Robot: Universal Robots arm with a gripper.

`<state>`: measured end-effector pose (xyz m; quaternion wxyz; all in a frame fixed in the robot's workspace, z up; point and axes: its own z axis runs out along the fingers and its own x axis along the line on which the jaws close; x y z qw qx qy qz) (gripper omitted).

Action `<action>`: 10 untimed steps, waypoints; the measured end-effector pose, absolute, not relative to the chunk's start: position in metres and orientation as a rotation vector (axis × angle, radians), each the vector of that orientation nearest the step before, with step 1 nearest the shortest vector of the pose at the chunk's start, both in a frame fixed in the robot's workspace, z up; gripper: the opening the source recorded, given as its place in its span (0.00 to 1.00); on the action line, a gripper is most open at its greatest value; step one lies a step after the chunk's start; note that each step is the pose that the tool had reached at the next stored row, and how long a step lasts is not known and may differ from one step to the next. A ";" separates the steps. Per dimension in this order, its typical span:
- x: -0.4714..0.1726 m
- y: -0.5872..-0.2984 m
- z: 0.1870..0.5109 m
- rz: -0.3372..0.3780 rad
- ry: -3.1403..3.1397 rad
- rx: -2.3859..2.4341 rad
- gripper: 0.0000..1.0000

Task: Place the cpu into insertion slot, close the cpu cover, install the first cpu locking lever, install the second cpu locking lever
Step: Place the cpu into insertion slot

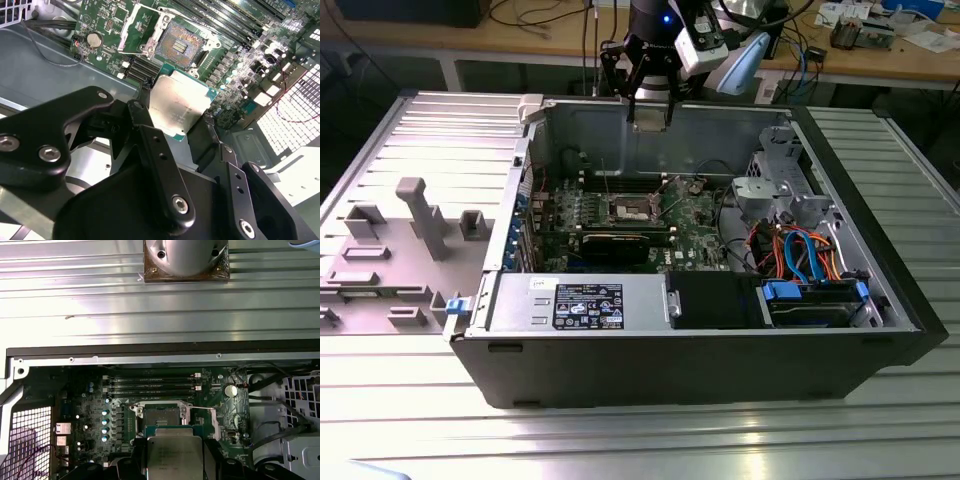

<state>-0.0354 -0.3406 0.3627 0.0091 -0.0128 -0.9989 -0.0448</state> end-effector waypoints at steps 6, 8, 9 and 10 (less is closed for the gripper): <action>-0.035 -0.342 0.363 -0.139 -3.120 -0.040 0.54; -0.035 -0.342 0.363 -0.139 -3.120 -0.047 0.54; -0.035 -0.342 0.363 -0.139 -3.120 -0.060 0.54; -0.035 -0.342 0.363 -0.139 -3.120 -0.074 0.54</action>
